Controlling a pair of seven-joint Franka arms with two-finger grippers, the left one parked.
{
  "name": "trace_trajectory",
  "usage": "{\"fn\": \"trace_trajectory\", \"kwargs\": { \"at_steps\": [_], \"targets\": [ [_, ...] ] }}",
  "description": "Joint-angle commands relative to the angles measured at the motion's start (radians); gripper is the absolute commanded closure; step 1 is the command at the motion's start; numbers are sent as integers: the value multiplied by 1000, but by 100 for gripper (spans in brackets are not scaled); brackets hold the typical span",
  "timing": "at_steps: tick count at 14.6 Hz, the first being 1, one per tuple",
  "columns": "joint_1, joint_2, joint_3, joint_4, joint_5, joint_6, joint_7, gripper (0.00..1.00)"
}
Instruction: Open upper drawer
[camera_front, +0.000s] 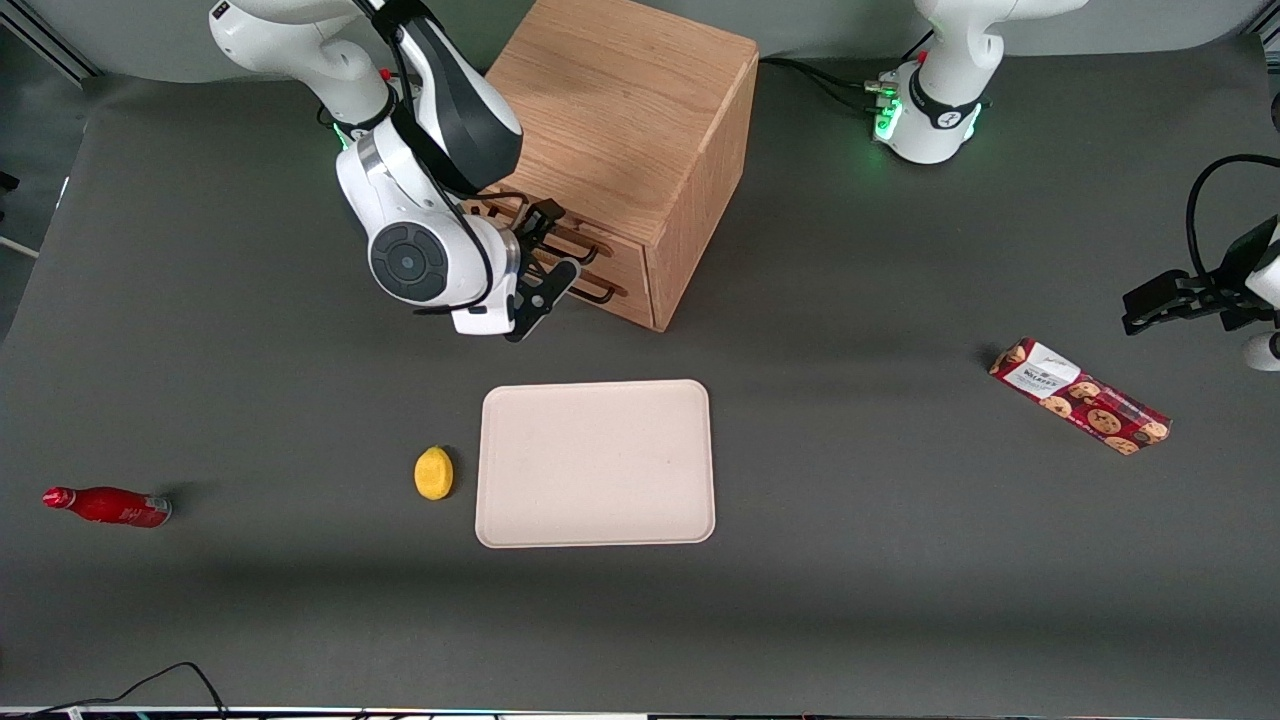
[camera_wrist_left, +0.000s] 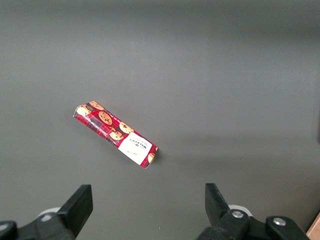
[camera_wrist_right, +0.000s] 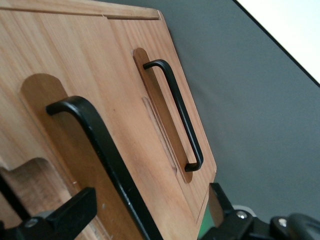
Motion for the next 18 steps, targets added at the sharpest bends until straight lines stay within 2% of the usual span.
{"fn": "trace_trajectory", "kwargs": {
  "at_steps": [1,18],
  "targets": [
    [-6,-4,4,-38,22,31,-41,0],
    [-47,37,4,-34,10,97,-82,0]
  ]
}}
